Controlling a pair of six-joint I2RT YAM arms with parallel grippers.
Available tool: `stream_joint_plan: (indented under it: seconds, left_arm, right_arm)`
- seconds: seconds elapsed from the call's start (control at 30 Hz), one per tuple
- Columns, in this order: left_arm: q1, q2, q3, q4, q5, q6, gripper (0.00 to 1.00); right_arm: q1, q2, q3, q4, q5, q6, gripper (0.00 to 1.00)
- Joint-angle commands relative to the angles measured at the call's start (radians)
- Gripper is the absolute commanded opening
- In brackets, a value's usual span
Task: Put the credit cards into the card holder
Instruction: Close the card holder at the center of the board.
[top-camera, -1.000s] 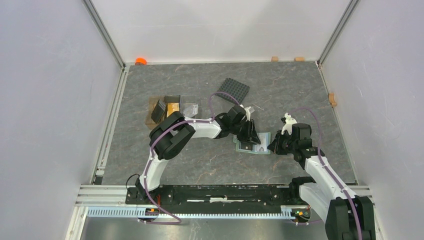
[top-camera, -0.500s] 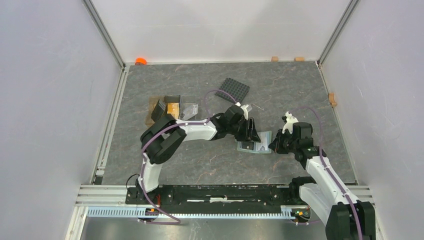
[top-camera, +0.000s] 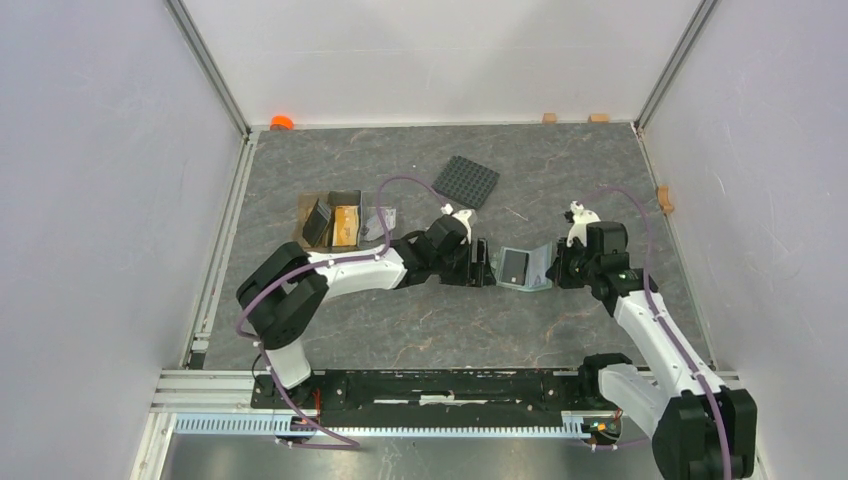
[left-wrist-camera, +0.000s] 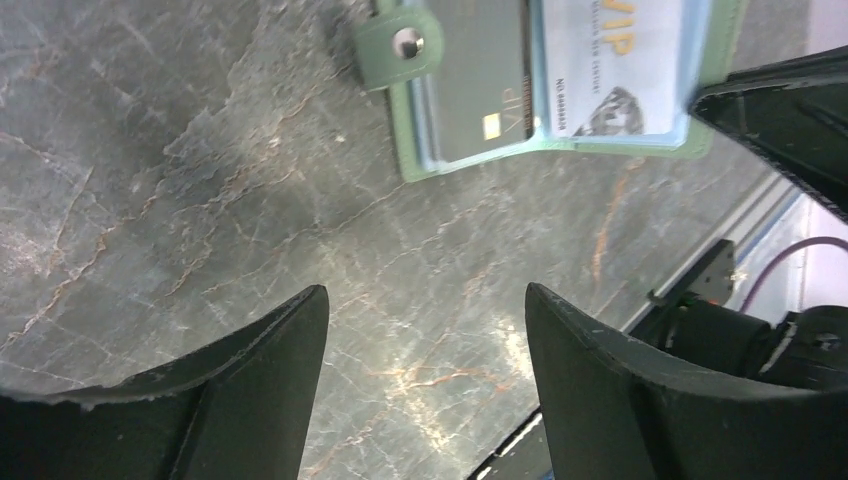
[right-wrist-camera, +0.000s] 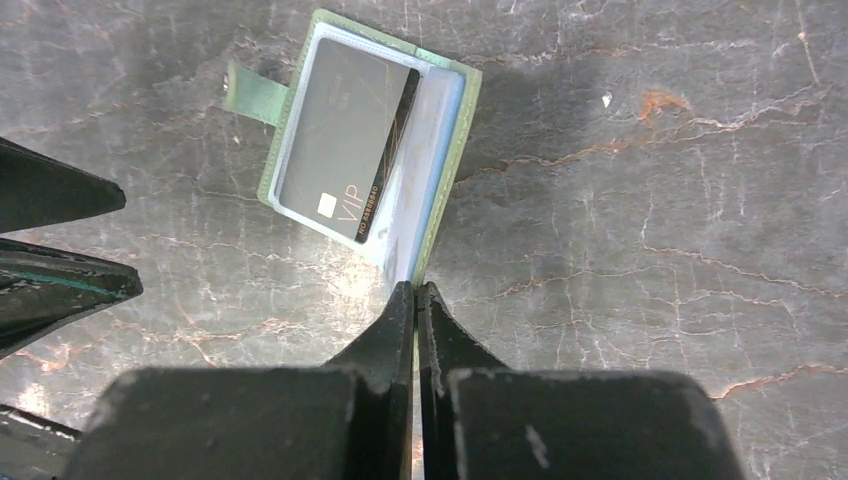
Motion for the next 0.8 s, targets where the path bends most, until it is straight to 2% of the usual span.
stream_joint_plan:
  seconds: [0.0, 0.17, 0.3, 0.43, 0.5, 0.77]
  left_arm:
    - [0.01, 0.043, -0.007, 0.06, 0.017, 0.027, 0.79]
    - [0.025, 0.077, 0.025, 0.077, 0.048, 0.033, 0.8]
    - [0.035, 0.055, -0.005, 0.091, 0.045, 0.035, 0.8]
    - [0.063, 0.047, -0.014, 0.076, 0.027, 0.056, 0.8]
    - [0.08, 0.044, -0.015, 0.072, 0.021, 0.065, 0.8]
    - [0.109, 0.002, -0.058, 0.083, 0.019, 0.066, 0.82]
  right_arm:
    - [0.049, 0.046, 0.055, 0.014, 0.079, 0.01, 0.03]
    - [0.158, 0.114, 0.09, 0.061, 0.158, 0.062, 0.11]
    - [0.23, 0.18, 0.129, 0.105, 0.2, 0.1, 0.19]
    - [0.28, 0.234, 0.179, 0.131, 0.214, 0.117, 0.35]
    - [0.3, 0.256, 0.195, 0.148, 0.203, 0.126, 0.4]
    - [0.354, 0.383, 0.179, 0.268, 0.142, 0.173, 0.44]
